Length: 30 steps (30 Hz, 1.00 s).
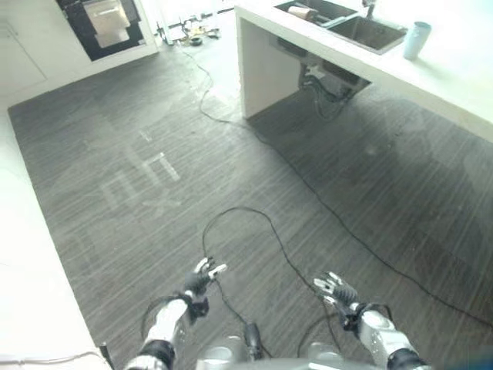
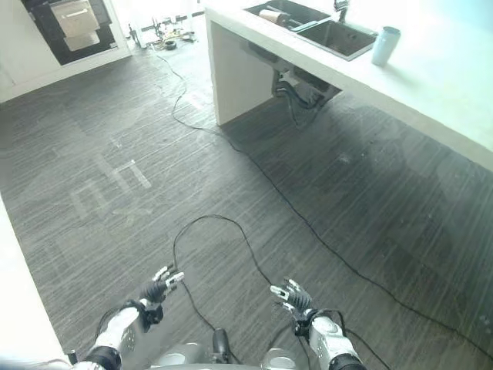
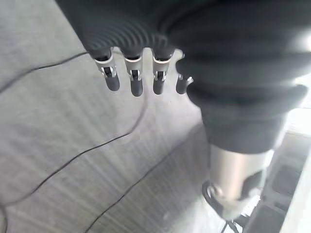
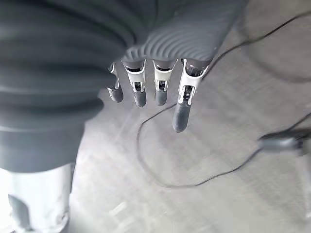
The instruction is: Place the dishes in the dishwasher.
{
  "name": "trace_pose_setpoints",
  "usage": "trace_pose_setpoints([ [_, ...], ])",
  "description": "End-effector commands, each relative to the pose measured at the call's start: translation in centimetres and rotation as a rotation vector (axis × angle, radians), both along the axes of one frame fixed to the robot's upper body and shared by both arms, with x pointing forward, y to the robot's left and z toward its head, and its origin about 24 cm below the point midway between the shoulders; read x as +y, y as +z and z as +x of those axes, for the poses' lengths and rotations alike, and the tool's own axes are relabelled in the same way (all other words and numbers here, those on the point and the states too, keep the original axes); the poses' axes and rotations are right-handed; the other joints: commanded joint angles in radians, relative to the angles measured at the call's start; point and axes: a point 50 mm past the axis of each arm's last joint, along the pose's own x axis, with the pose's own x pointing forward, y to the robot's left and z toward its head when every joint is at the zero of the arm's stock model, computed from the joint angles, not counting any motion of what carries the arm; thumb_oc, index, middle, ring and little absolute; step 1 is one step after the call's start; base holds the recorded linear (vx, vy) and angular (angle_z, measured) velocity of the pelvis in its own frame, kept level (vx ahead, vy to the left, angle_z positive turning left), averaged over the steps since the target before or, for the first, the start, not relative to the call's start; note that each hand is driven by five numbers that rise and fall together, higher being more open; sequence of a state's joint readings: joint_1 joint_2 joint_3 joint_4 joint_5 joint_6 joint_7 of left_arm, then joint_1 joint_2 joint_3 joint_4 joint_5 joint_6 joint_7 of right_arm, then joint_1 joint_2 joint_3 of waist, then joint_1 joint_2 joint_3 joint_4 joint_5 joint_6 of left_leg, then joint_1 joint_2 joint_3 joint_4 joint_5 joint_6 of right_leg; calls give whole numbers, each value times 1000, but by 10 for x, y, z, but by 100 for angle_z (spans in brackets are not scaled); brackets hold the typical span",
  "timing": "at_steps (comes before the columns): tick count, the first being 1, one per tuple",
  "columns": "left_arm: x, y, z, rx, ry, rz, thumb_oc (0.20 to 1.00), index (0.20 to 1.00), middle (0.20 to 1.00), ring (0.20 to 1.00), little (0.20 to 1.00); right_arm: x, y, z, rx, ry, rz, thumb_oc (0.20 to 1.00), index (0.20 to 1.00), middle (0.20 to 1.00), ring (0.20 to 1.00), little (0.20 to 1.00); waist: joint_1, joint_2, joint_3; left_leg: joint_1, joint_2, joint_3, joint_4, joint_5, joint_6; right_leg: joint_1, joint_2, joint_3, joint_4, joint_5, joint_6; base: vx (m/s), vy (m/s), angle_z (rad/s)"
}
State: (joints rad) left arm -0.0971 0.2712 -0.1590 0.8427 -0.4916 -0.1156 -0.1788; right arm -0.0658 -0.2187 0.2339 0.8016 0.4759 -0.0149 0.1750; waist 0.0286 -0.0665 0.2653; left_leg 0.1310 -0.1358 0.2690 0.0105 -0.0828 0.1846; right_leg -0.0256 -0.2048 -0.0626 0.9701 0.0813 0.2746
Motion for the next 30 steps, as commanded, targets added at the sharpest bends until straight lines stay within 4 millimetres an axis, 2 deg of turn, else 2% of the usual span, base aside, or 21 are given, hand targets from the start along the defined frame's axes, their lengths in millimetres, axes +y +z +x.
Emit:
trace_pose_setpoints([
  [1,-12,4,0,-45,-19,-20,1000,1000,1000,1000,1000,-8,12,11,-88,-9,1,1000,1000,1000,1000,1000,-41,74,-21,-25,63,-59,10,-39,-51,-98,137,-182,-236,-119,-145,402,59,-7],
  [3,-10,8,3,-57,-60,-12,1000,1000,1000,1000,1000,-12,16,11,-105,-32,16,1000,1000,1000,1000,1000,-76,69,3,43,57,-109,-23,-59,-68,-143,144,-177,-519,-108,-157,396,-98,2],
  [4,-10,9,3,-59,-72,-23,1000,1000,1000,1000,1000,-14,17,11,-110,-45,24,1000,1000,1000,1000,1000,-86,64,11,67,54,-127,-29,-69,-77,-145,132,-171,-666,-77,-149,411,-145,90],
  [5,-11,9,4,-60,-76,-49,1000,1000,1000,1000,1000,-18,17,10,-109,-56,27,1000,1000,1000,1000,1000,-100,57,18,95,47,-153,-34,-92,-83,-159,106,-139,-812,-1,-118,420,-140,105],
  [6,-13,8,4,-61,-77,-60,1000,1000,1000,1000,1000,-19,16,9,-108,-57,23,1000,1000,1000,1000,1000,-105,57,16,114,46,-163,-42,-103,-91,-181,84,-134,-880,34,-105,525,-166,109],
  [7,-19,7,2,-64,-87,-62,1000,1000,1000,1000,1000,-19,15,10,-107,-59,19,1000,1000,1000,1000,1000,-102,64,17,160,55,-161,-53,-131,-106,-185,69,-164,-912,57,-99,498,-176,85],
  [9,-21,5,-1,-63,-104,-58,1000,1000,1000,1000,1000,-23,15,11,-107,-71,22,1000,1000,1000,1000,1000,-100,62,6,182,56,-158,-27,-167,-114,-154,78,-174,-891,40,-113,462,-194,58],
  [12,-25,0,-4,-31,-84,-78,1000,1000,1000,1000,1000,-28,15,11,-95,-80,15,1000,1000,1000,1000,1000,-117,65,-33,202,80,-142,42,-183,-143,-128,121,-145,-843,-10,-160,417,-204,31],
  [14,-29,-1,-6,-26,-111,-71,1000,1000,1000,1000,1000,-28,18,14,-105,-54,8,1000,1000,1000,1000,1000,-125,68,-44,184,110,-125,157,-140,-171,-100,149,-136,-824,-62,-200,440,-260,34],
  [17,-29,-2,-8,-30,-95,-78,1000,1000,1000,1000,1000,-31,21,15,-110,-33,-6,1000,1000,1000,1000,1000,-130,83,-57,160,141,-134,318,-25,-227,-73,191,-151,-812,-114,-252,350,-264,-39],
  [18,-28,-3,-9,-32,-86,-91,1000,1000,1000,1000,1000,-32,21,15,-112,-24,-13,1000,1000,1000,1000,1000,-123,81,-58,122,142,-130,424,18,-243,-56,194,-167,-811,-132,-271,356,-351,-21],
  [19,-30,-4,-11,-35,-98,-93,1000,1000,1000,1000,1000,-36,21,14,-115,-20,-25,1000,1000,1000,1000,1000,-108,67,-54,17,163,-106,622,70,-259,-15,190,-183,-826,-151,-297,269,-289,-26],
  [21,-31,-3,-10,-38,-115,-88,1000,1000,1000,1000,1000,-38,22,14,-116,-26,-25,1000,1000,1000,1000,1000,-102,56,-50,-61,197,-86,723,81,-257,9,189,-183,-838,-159,-310,208,-226,-45],
  [22,-34,-1,-8,-47,-140,-80,1000,1000,1000,1000,1000,-42,22,14,-122,-34,-25,1000,1000,1000,1000,1000,-88,55,-27,-162,237,-78,794,33,-245,69,202,-172,-854,-181,-313,238,-174,-26],
  [23,-35,0,-7,-49,-143,-79,1000,1000,1000,1000,1000,-42,22,14,-123,-32,-25,1000,1000,1000,1000,1000,-83,52,-19,-187,238,-72,761,20,-233,91,202,-165,-865,-182,-309,289,-96,-8],
  [24,-35,0,-6,-50,-135,-84,1000,1000,1000,1000,1000,-41,22,14,-121,-25,-28,1000,1000,1000,1000,1000,-81,47,-13,-200,238,-54,671,4,-217,118,201,-152,-883,-184,-301,277,90,-58],
  [25,-36,0,-5,-46,-126,-90,1000,1000,1000,1000,1000,-40,21,15,-110,-30,-31,1000,1000,1000,1000,1000,-80,34,-12,-195,216,-27,451,27,-201,137,193,-127,-919,-172,-290,308,151,-68],
  [26,-37,0,-5,-44,-125,-94,1000,1000,1000,1000,1000,-40,20,14,-104,-33,-32,1000,1000,1000,1000,1000,-74,37,-11,-198,203,-40,364,40,-208,151,196,-117,-933,-171,-283,401,241,-102],
  [27,-38,0,-6,-41,-126,-99,1000,1000,1000,1000,1000,-39,19,14,-94,-32,-38,1000,1000,1000,1000,1000,-59,49,-9,-202,198,-79,192,84,-230,177,207,-97,-954,-178,-271,355,214,-81],
  [28,-38,-1,-7,-41,-125,-102,1000,1000,1000,1000,1000,-38,18,13,-91,-27,-40,1000,1000,1000,1000,1000,-51,58,-7,-208,207,-102,92,123,-246,194,216,-83,-961,-186,-266,363,217,-81],
  [30,-36,-1,-10,-39,-122,-106,1000,1000,1000,1000,1000,-38,16,11,-89,-19,-47,1000,1000,1000,1000,1000,-36,67,-8,-224,227,-134,9,167,-262,210,219,-65,-968,-194,-260,259,168,-55],
])
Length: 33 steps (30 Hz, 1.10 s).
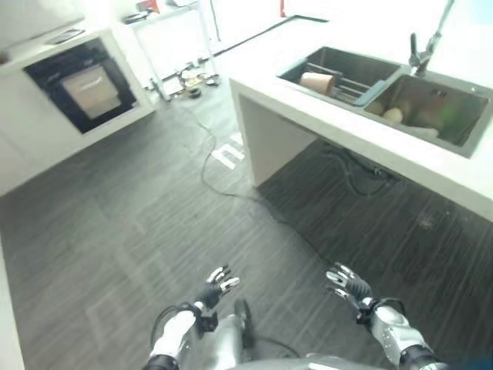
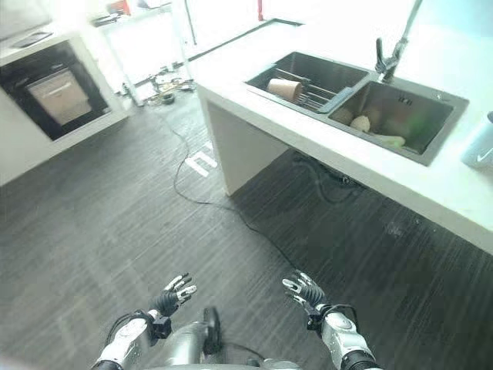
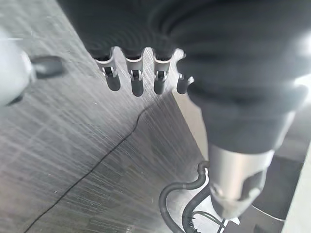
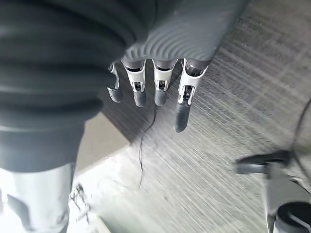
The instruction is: Place the dishes in the dishwasher.
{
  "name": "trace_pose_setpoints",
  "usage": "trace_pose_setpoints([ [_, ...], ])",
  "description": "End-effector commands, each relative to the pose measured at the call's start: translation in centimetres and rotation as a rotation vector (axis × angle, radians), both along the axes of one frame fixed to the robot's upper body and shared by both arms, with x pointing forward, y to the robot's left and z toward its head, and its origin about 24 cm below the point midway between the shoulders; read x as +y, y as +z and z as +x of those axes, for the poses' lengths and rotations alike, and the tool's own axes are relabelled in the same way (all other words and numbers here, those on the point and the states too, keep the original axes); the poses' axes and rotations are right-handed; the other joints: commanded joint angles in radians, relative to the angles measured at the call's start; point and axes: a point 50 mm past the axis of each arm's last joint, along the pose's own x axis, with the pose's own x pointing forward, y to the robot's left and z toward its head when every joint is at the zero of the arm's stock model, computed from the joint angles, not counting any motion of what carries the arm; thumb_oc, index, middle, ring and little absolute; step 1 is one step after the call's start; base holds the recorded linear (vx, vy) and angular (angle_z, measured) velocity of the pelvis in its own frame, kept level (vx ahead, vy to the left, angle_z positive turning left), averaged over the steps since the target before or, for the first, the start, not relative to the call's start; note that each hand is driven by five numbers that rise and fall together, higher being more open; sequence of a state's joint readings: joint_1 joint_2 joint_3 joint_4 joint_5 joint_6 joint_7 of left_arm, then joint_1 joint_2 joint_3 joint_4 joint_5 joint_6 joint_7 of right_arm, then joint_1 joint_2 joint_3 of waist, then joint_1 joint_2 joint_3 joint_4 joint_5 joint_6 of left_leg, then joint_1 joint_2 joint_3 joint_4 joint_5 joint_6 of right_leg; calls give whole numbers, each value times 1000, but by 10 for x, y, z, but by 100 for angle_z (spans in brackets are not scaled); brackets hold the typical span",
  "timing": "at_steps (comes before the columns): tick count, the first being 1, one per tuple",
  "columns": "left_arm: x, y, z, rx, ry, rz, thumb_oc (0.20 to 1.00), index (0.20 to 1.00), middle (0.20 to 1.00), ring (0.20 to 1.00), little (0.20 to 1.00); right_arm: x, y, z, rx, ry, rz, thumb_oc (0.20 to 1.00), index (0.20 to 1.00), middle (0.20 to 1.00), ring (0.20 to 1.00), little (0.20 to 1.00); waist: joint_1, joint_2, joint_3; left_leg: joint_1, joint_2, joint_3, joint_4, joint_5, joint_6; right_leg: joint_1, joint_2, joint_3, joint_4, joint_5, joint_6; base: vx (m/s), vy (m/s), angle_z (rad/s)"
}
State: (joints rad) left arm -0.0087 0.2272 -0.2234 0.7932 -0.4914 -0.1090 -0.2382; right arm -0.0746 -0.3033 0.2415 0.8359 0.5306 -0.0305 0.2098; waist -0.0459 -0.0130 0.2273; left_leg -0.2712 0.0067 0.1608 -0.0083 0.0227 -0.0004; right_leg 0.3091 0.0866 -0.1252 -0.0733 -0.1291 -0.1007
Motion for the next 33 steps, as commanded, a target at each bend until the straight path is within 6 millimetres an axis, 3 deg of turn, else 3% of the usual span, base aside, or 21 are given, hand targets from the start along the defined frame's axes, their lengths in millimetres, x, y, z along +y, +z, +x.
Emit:
trace_pose_setpoints([
  [1,-7,12,14,-88,-11,-27,1000,1000,1000,1000,1000,-8,13,12,-93,8,-18,1000,1000,1000,1000,1000,44,15,32,175,92,-39,8,75,-81,-116,-74,5,74,11,117,216,161,-60],
  [3,-4,11,11,-82,-2,-29,1000,1000,1000,1000,1000,-7,12,10,-95,19,-24,1000,1000,1000,1000,1000,51,15,34,172,102,-45,12,73,-77,-102,-84,13,85,-5,124,252,235,-69],
  [6,-2,9,11,-69,-14,-23,1000,1000,1000,1000,1000,-10,11,7,-92,-7,-19,1000,1000,1000,1000,1000,43,14,24,192,109,6,11,53,-71,-87,-103,-15,105,-30,133,267,303,-82],
  [8,-2,8,14,-64,-32,4,1000,1000,1000,1000,1000,-7,7,3,-82,-21,6,1000,1000,1000,1000,1000,43,16,3,241,63,-16,-5,13,-37,-80,-117,-11,140,-44,146,318,394,-42],
  [12,1,9,17,-68,-34,16,1000,1000,1000,1000,1000,-3,6,3,-78,-55,19,1000,1000,1000,1000,1000,33,27,-4,293,21,-35,-31,-12,-3,-110,-125,-7,218,-55,154,180,280,13],
  [15,4,13,21,-81,-50,33,1000,1000,1000,1000,1000,2,7,3,-93,-80,31,1000,1000,1000,1000,1000,19,36,-3,330,-23,-42,-37,-46,51,-195,-140,-8,409,-13,179,134,297,-3],
  [18,10,13,21,-79,-22,45,1000,1000,1000,1000,1000,6,6,1,-94,-78,40,1000,1000,1000,1000,1000,0,51,20,382,-29,-6,-53,-69,70,-307,-144,-54,600,16,201,88,207,-28],
  [19,10,13,21,-79,-20,45,1000,1000,1000,1000,1000,6,6,1,-94,-77,40,1000,1000,1000,1000,1000,1,52,21,385,-29,-2,-56,-69,69,-312,-146,-57,603,17,202,64,89,-43],
  [23,23,17,18,-98,30,46,1000,1000,1000,1000,1000,12,9,8,-108,-20,39,1000,1000,1000,1000,1000,42,49,61,474,-3,131,-79,-105,27,-330,-259,-303,430,68,238,76,-19,-83],
  [24,27,18,19,-102,47,45,1000,1000,1000,1000,1000,11,10,11,-112,-3,35,1000,1000,1000,1000,1000,54,53,58,475,9,157,-79,-105,20,-325,-287,-327,408,89,241,29,-129,-125],
  [25,26,17,19,-93,40,42,1000,1000,1000,1000,1000,9,9,11,-108,-19,36,1000,1000,1000,1000,1000,46,48,56,473,7,141,-79,-110,18,-319,-250,-292,336,77,238,46,-193,-93],
  [26,23,17,19,-89,45,26,1000,1000,1000,1000,1000,8,10,13,-118,-29,39,1000,1000,1000,1000,1000,52,46,49,474,17,163,-79,-100,4,-283,-237,-319,265,65,230,71,-175,-61],
  [33,9,11,13,-64,-1,22,1000,1000,1000,1000,1000,3,11,13,-118,-61,38,1000,1000,1000,1000,1000,34,32,25,475,1,177,-79,-110,-1,-207,-176,-278,107,80,210,46,-123,-10],
])
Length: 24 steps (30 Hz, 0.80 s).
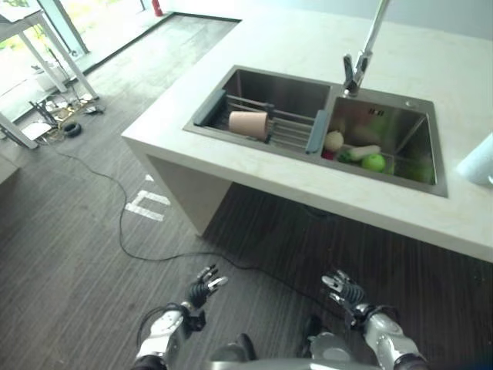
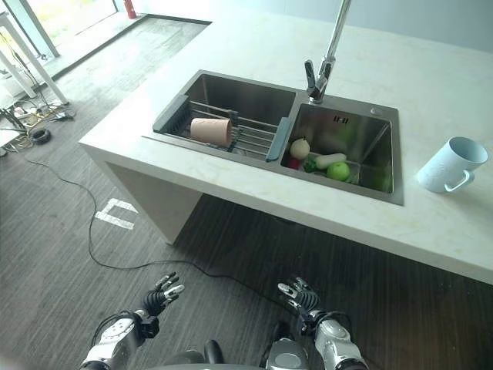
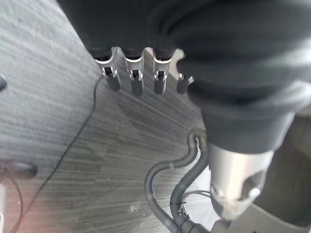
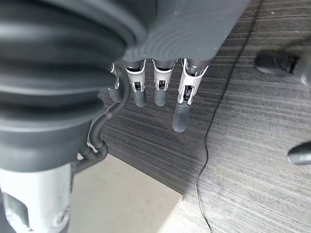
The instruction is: Place the dishes in the dishwasher.
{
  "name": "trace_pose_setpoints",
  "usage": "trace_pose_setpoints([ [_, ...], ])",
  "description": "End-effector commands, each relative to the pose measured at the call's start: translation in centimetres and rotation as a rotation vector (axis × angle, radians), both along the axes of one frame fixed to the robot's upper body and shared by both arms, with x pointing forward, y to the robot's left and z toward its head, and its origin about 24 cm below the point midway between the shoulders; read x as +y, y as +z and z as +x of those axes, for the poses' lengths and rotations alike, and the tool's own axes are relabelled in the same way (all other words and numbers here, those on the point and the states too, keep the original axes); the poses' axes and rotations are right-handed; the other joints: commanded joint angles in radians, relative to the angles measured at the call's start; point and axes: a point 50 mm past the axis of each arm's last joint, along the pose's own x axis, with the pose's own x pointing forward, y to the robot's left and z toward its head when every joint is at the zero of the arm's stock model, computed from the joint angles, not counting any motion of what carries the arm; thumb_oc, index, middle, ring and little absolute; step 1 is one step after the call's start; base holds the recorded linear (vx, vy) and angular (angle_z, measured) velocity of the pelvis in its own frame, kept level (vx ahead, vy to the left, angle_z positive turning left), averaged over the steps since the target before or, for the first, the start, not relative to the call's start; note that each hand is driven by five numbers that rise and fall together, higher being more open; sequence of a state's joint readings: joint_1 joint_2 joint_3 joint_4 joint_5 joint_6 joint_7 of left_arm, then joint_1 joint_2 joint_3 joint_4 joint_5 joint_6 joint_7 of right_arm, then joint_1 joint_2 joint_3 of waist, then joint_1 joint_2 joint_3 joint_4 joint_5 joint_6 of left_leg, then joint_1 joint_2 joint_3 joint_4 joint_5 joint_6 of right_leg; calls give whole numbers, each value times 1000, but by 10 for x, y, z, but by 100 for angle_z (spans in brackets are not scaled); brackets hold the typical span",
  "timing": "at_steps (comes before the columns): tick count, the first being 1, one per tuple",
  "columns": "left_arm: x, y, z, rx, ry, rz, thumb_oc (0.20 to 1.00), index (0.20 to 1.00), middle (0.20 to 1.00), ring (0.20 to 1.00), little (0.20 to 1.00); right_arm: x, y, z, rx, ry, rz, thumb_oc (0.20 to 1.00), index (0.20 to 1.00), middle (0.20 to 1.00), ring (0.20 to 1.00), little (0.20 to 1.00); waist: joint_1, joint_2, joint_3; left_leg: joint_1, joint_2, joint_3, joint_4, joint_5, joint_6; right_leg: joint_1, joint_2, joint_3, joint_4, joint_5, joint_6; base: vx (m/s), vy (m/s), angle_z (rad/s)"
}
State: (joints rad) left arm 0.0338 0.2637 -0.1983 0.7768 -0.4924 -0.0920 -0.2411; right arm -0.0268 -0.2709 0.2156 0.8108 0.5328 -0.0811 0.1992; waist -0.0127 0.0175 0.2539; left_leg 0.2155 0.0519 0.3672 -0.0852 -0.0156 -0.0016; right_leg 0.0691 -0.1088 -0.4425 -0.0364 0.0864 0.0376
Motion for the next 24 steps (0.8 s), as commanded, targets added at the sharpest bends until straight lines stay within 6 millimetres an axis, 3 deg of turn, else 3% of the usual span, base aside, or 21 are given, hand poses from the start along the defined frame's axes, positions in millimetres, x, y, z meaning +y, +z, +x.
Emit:
trace_pose_setpoints([
  [1,-8,13,25,-99,-33,-5,1000,1000,1000,1000,1000,-3,13,21,-82,-22,10,1000,1000,1000,1000,1000,0,0,-3,-10,-45,-29,-2,-72,0,38,22,42,64,-135,71,50,-138,-25],
  [6,-11,8,20,-85,-7,-13,1000,1000,1000,1000,1000,-10,9,14,-57,-17,0,1000,1000,1000,1000,1000,-19,-16,-15,-17,-44,-20,78,-102,-8,83,56,89,6,-136,46,48,-162,-25],
  [7,-13,8,21,-91,7,-27,1000,1000,1000,1000,1000,-15,11,13,-59,-5,-13,1000,1000,1000,1000,1000,-21,-34,-9,-71,-31,-14,252,-158,-8,82,44,97,26,-146,26,27,-162,-9],
  [8,-14,8,21,-92,10,-29,1000,1000,1000,1000,1000,-15,11,13,-60,-5,-16,1000,1000,1000,1000,1000,-20,-35,-9,-82,-27,-14,275,-163,-9,81,43,96,29,-147,23,19,-146,-7],
  [10,-13,8,22,-94,22,-42,1000,1000,1000,1000,1000,-19,12,14,-58,-13,-28,1000,1000,1000,1000,1000,-7,-45,9,-181,14,-63,463,-120,-35,89,43,116,47,-161,-2,34,-110,-31],
  [11,-13,8,22,-96,23,-45,1000,1000,1000,1000,1000,-20,12,15,-58,-16,-30,1000,1000,1000,1000,1000,-3,-44,14,-204,19,-86,481,-111,-38,90,47,131,54,-166,-6,85,-38,-35],
  [15,-12,9,20,-95,42,-61,1000,1000,1000,1000,1000,-21,14,17,-55,-6,-46,1000,1000,1000,1000,1000,-2,-30,13,-198,34,-124,290,-30,-45,94,52,170,69,-177,-6,142,190,-63],
  [18,-12,7,18,-84,46,-70,1000,1000,1000,1000,1000,-24,13,15,-50,-9,-57,1000,1000,1000,1000,1000,2,-15,1,-197,89,-203,125,62,-87,109,48,208,68,-194,4,235,318,-52],
  [20,-12,5,15,-77,53,-72,1000,1000,1000,1000,1000,-28,13,13,-47,-14,-67,1000,1000,1000,1000,1000,3,-9,-5,-188,142,-272,65,93,-102,110,21,253,92,-213,14,308,560,-35],
  [23,-11,3,13,-73,45,-65,1000,1000,1000,1000,1000,-31,12,11,-46,-35,-73,1000,1000,1000,1000,1000,4,0,-7,-183,152,-328,53,94,-105,102,1,290,119,-223,24,245,544,-59],
  [24,-10,3,13,-69,35,-57,1000,1000,1000,1000,1000,-34,12,11,-49,-44,-75,1000,1000,1000,1000,1000,4,10,-8,-167,138,-349,48,70,-98,93,-24,301,144,-233,42,234,587,-48],
])
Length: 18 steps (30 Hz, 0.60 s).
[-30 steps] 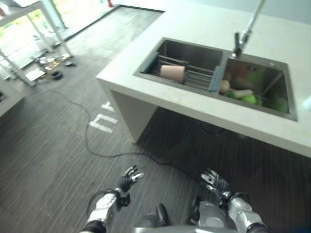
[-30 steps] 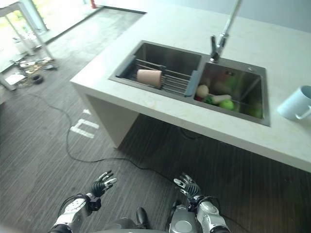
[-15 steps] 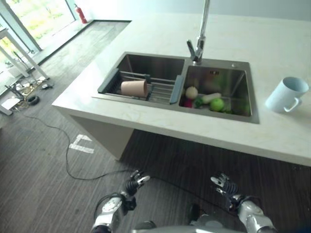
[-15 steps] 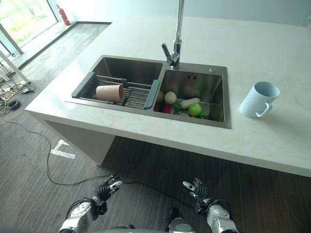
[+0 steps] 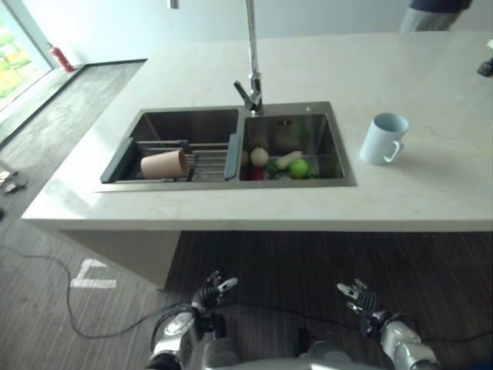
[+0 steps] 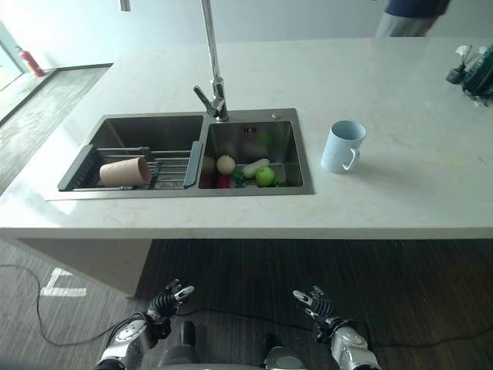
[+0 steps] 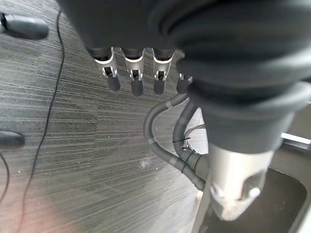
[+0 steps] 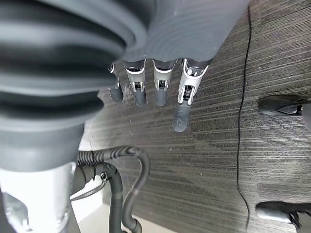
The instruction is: Place the dishes in the dishwasher.
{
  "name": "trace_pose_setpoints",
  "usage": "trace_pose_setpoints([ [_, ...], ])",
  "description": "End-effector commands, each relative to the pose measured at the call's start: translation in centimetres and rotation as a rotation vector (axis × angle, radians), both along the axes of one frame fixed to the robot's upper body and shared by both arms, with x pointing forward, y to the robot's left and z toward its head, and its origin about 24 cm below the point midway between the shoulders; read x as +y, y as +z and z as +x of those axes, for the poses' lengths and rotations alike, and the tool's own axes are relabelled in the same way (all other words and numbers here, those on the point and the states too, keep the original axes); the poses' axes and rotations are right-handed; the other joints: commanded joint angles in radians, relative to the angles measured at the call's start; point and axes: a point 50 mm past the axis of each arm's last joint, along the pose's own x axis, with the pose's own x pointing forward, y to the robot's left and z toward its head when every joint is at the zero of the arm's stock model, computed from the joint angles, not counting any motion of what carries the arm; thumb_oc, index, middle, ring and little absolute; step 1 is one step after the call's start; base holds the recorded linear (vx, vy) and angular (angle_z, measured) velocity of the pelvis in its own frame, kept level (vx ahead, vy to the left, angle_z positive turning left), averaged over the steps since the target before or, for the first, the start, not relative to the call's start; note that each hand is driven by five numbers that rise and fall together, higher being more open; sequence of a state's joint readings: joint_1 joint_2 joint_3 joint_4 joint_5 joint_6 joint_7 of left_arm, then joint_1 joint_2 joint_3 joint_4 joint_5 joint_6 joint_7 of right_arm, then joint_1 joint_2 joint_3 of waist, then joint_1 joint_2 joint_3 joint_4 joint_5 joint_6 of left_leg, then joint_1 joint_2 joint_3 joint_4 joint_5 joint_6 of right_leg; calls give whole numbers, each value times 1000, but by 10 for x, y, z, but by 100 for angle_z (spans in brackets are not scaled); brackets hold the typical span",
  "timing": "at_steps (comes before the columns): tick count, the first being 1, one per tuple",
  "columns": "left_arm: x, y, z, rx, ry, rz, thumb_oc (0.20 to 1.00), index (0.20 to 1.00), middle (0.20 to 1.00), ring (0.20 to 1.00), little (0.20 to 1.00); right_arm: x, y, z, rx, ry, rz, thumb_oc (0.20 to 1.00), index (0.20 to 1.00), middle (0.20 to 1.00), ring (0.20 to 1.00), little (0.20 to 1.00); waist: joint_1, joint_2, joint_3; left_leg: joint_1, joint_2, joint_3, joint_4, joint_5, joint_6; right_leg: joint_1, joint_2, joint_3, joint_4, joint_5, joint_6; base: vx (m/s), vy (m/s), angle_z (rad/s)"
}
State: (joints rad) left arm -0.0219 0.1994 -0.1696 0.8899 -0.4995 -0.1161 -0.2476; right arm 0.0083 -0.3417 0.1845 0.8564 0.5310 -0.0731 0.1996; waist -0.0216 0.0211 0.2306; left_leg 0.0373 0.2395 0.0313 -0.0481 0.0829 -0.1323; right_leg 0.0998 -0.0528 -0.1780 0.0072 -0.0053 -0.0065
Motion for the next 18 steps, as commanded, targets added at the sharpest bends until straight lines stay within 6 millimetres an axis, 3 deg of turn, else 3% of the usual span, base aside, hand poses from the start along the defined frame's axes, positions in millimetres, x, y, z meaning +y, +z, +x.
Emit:
trace_pose_setpoints([
  [1,3,10,8,-83,-16,4,1000,1000,1000,1000,1000,0,17,30,-117,-3,-1,1000,1000,1000,1000,1000,13,11,15,21,-55,-16,6,-38,35,59,-90,36,111,-146,93,300,777,-37],
  [4,8,9,13,-59,-53,82,1000,1000,1000,1000,1000,5,10,22,-96,-51,38,1000,1000,1000,1000,1000,8,17,8,49,-120,42,36,-92,101,23,-177,-4,198,-93,136,240,618,-45],
  [5,10,9,12,-57,-47,84,1000,1000,1000,1000,1000,6,10,21,-95,-45,38,1000,1000,1000,1000,1000,10,17,8,52,-125,47,34,-95,105,15,-181,-12,209,-83,138,160,457,-43],
  [6,20,9,7,-49,-4,85,1000,1000,1000,1000,1000,12,8,20,-95,-26,40,1000,1000,1000,1000,1000,28,20,9,73,-144,83,16,-100,122,-8,-193,-67,248,-47,139,91,283,-39],
  [8,27,10,5,-51,19,90,1000,1000,1000,1000,1000,15,9,22,-96,-20,50,1000,1000,1000,1000,1000,43,18,8,89,-151,118,-5,-101,126,-23,-182,-103,246,-34,143,64,170,-92],
  [10,34,14,4,-75,19,101,1000,1000,1000,1000,1000,20,9,24,-96,-22,65,1000,1000,1000,1000,1000,43,8,10,102,-166,144,-21,-112,132,-59,-131,-120,189,-15,155,44,57,-77],
  [12,37,16,4,-89,40,99,1000,1000,1000,1000,1000,22,9,23,-91,1,64,1000,1000,1000,1000,1000,51,5,15,122,-168,168,-31,-128,128,-57,-153,-141,180,-1,170,35,23,-4],
  [18,35,18,8,-74,26,89,1000,1000,1000,1000,1000,15,6,21,-93,-19,75,1000,1000,1000,1000,1000,75,-4,-11,99,-161,204,-39,-120,122,-4,-143,-194,38,2,169,50,-48,-5],
])
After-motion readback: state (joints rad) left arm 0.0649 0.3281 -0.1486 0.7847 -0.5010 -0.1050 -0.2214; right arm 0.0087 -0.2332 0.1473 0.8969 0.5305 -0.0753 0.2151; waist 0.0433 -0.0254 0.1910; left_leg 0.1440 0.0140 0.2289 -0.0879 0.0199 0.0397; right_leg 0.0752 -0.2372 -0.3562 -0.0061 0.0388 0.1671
